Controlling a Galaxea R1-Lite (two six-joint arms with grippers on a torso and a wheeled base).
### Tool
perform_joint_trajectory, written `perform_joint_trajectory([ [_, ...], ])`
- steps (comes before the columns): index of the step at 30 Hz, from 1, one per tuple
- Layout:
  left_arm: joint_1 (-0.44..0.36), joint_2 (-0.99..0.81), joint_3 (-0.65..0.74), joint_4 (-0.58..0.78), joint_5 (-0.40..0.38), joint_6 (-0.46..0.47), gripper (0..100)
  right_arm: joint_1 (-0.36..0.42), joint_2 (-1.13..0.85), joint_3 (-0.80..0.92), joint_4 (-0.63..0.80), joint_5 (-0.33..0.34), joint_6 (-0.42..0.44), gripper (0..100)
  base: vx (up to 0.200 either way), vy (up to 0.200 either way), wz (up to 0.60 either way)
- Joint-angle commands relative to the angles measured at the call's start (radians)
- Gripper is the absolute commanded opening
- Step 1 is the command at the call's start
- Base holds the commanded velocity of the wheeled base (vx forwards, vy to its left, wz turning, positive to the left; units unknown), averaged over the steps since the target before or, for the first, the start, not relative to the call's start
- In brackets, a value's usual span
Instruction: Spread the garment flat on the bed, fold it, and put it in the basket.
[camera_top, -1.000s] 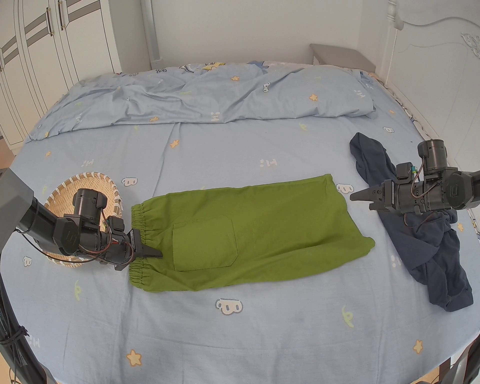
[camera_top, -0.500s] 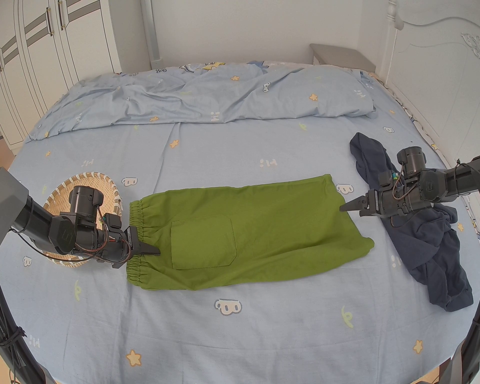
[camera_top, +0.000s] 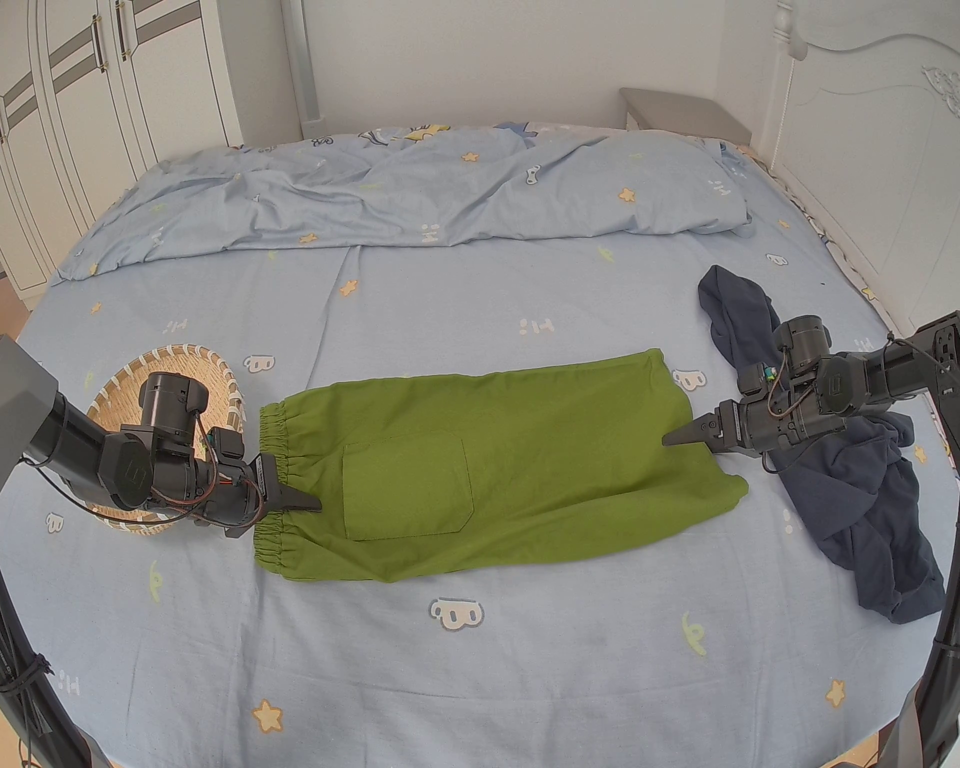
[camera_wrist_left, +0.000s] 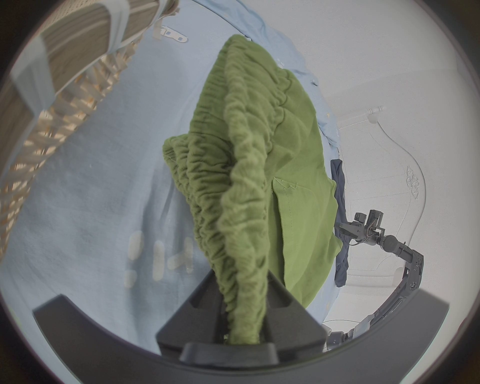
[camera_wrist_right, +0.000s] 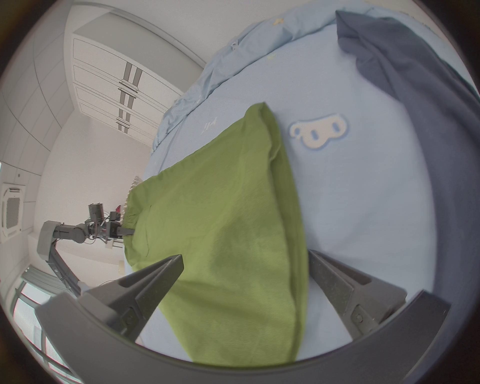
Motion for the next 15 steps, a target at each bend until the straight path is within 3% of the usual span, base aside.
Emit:
perform_joint_trajectory([
  [1, -0.002, -0.002, 0.000, -0.001, -0.001, -0.002, 0, 0.006, 0.015, -0.025, 0.047, 0.029, 0.002, 100, 0.000, 0.000, 0.00],
  [14, -0.003, -0.004, 0.003, -0.002, -0.001, 0.000, 0, 0.009, 0.051, -0.047, 0.069, 0.049, 0.002, 100, 0.000, 0.000, 0.00],
  [15, -0.002, -0.002, 0.005, -0.002, -0.001, 0.000, 0, 0.006, 0.051, -0.054, 0.070, 0.067, 0.005, 0, 0.000, 0.000, 0.00],
])
